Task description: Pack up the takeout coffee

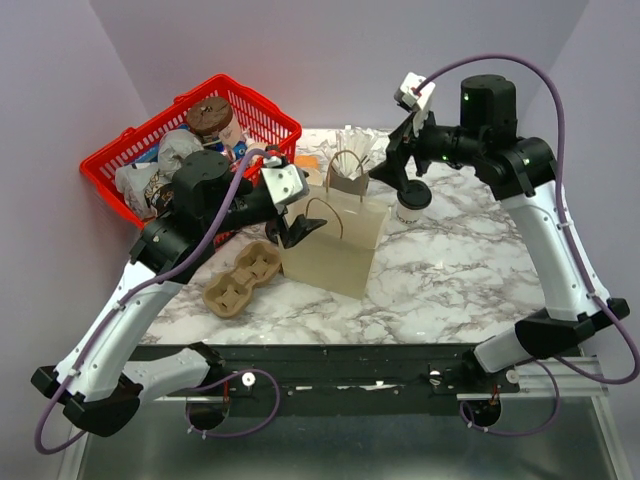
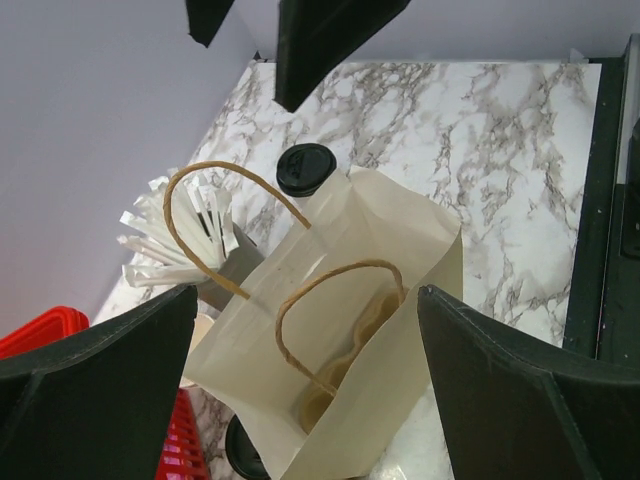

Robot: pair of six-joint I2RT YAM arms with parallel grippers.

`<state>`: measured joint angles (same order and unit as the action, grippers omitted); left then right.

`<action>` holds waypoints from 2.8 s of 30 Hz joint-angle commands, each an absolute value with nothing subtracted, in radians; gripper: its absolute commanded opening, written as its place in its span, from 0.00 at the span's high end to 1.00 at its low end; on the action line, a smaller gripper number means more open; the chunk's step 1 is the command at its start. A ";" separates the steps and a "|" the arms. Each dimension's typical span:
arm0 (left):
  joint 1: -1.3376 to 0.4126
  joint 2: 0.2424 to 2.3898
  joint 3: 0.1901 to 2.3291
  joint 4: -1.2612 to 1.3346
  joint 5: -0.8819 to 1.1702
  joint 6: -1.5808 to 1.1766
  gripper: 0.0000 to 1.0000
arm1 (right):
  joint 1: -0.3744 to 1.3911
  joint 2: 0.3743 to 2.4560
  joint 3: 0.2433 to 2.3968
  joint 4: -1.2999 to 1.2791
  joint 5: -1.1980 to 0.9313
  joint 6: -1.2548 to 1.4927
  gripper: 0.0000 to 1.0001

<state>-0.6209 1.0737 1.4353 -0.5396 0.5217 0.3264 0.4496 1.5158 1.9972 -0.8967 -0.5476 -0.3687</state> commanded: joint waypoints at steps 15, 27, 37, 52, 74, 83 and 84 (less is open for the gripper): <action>-0.618 1.134 1.319 -0.703 0.617 0.580 0.18 | 0.446 1.672 1.868 -0.988 -0.727 -0.612 0.30; -0.618 1.224 1.362 -0.770 0.670 0.629 0.79 | 0.448 1.733 1.924 -1.075 -0.765 -0.669 0.91; -0.618 1.209 1.618 -0.862 0.704 0.585 1.00 | 0.448 1.606 2.049 -1.118 -0.801 -0.651 0.99; -0.620 1.236 1.830 -0.856 0.729 0.500 1.00 | 0.446 1.575 2.252 -1.091 -0.753 -0.565 1.00; -0.618 1.066 1.511 -0.793 0.557 0.514 0.01 | 0.446 1.598 2.099 -1.152 -0.640 -0.529 0.00; -0.578 1.072 1.554 -0.699 0.459 0.338 0.02 | 0.448 1.745 2.187 -1.163 -0.777 -0.532 0.05; -0.574 1.074 1.563 -0.707 0.454 0.337 0.02 | 0.448 1.759 2.200 -1.175 -0.790 -0.534 0.05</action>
<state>-0.6025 1.0698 1.5028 -0.7361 0.5030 0.4149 0.4484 1.6855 2.1304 -1.1526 -0.6968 -0.5320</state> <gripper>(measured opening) 0.985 0.954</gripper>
